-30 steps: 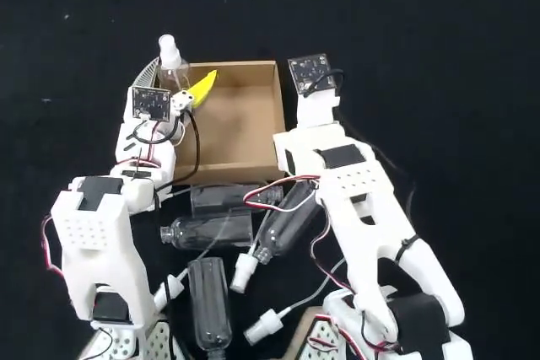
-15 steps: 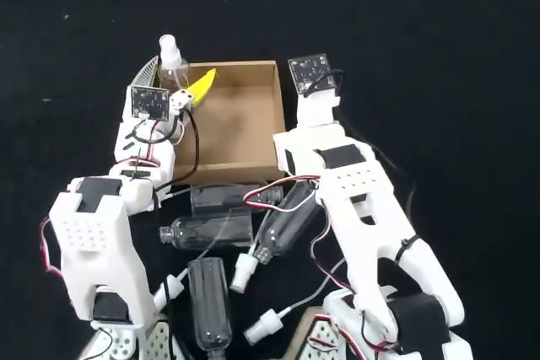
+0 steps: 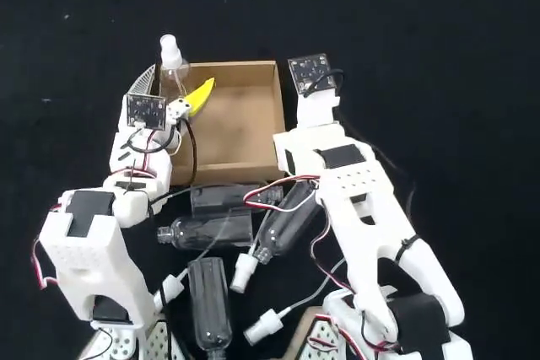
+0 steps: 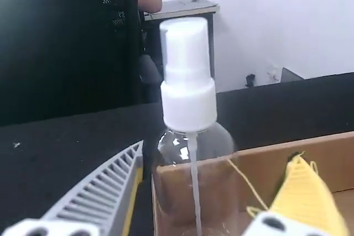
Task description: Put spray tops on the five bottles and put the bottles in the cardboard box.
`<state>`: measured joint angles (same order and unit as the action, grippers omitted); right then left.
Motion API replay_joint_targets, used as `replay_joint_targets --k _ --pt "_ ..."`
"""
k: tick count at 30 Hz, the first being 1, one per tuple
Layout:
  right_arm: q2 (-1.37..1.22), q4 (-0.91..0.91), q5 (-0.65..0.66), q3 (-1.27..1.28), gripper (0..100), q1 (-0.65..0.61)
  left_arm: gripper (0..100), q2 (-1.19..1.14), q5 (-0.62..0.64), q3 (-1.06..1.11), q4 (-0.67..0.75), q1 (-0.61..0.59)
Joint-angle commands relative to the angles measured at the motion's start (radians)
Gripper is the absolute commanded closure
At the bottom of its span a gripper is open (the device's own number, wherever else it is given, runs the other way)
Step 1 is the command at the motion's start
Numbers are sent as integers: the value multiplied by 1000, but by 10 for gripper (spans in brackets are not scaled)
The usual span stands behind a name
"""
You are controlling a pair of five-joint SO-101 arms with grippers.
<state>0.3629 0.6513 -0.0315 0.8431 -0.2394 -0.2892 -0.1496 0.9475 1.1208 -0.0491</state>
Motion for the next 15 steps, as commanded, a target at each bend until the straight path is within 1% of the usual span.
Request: replay_joint_targets --k 1,7,15 --pt "48 -26 -5 -7 800 -5 717 72 -5 -5 26 -12" --pt "48 -26 -5 -8 800 -5 717 216 2 82 18 -21" --pt "48 -28 -5 -5 800 -6 720 341 -5 229 18 -25"
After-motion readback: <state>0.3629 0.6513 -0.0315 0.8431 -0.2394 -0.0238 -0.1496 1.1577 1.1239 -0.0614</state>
